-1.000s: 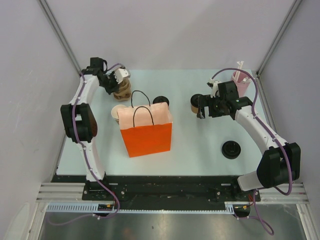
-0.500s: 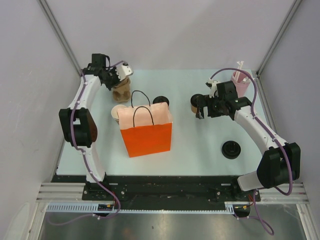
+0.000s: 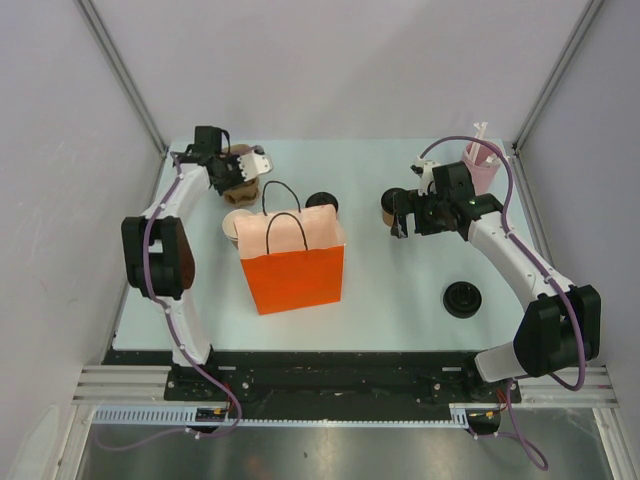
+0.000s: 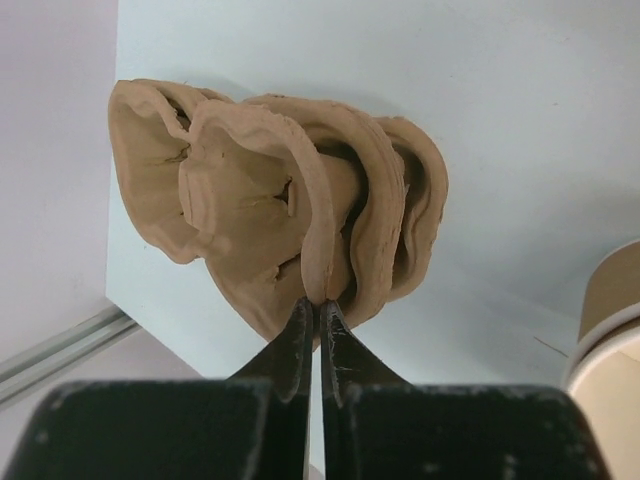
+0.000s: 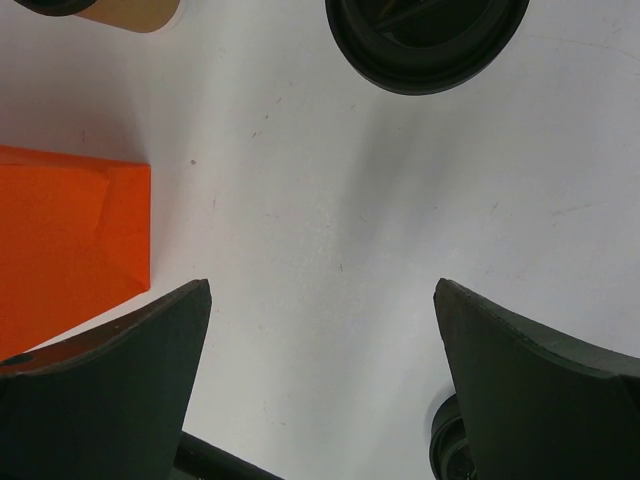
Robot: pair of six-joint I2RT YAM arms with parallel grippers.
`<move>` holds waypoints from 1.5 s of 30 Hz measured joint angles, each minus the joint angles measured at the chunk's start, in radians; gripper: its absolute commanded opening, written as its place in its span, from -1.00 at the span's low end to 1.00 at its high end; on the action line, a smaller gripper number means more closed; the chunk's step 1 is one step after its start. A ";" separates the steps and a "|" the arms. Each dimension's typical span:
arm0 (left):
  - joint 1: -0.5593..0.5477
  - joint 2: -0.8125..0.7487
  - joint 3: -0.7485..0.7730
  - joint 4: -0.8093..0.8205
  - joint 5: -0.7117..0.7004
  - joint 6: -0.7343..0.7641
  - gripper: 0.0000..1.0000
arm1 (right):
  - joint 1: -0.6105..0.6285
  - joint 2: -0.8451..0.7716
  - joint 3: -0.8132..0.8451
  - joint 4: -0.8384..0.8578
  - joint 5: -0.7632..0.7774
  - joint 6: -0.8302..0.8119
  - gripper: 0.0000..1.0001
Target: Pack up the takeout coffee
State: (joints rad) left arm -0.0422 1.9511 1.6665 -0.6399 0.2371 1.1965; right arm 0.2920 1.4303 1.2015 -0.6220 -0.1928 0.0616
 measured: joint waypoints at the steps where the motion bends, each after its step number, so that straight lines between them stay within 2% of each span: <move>1: 0.000 -0.004 -0.014 0.019 -0.007 0.006 -0.99 | 0.000 0.000 0.000 0.000 0.000 0.002 0.99; 6: -0.004 -0.062 -0.074 0.085 -0.026 0.028 -0.99 | 0.001 0.000 0.000 0.001 0.000 0.009 0.99; 17: -0.006 -0.120 -0.093 0.195 -0.042 0.034 -0.99 | 0.005 -0.003 0.000 0.003 0.000 0.010 0.99; 24: -0.021 -0.163 -0.261 0.232 -0.043 0.075 -0.99 | 0.006 -0.017 0.000 0.002 0.000 0.010 0.99; 37: 0.034 -0.145 -0.161 0.269 0.014 -0.041 -0.99 | 0.007 -0.038 -0.001 0.018 -0.016 0.026 1.00; 42: 0.034 -0.145 -0.161 0.269 0.039 -0.074 -0.99 | -0.001 -0.089 -0.006 0.165 -0.066 0.123 0.99; 45: 0.047 -0.145 -0.161 0.269 0.073 -0.114 -0.99 | 0.001 -0.108 -0.006 0.346 -0.080 0.219 0.99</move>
State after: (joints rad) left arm 0.0051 1.8065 1.5055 -0.3714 0.3103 1.0824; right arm 0.2928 1.3220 1.1950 -0.2756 -0.2733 0.2810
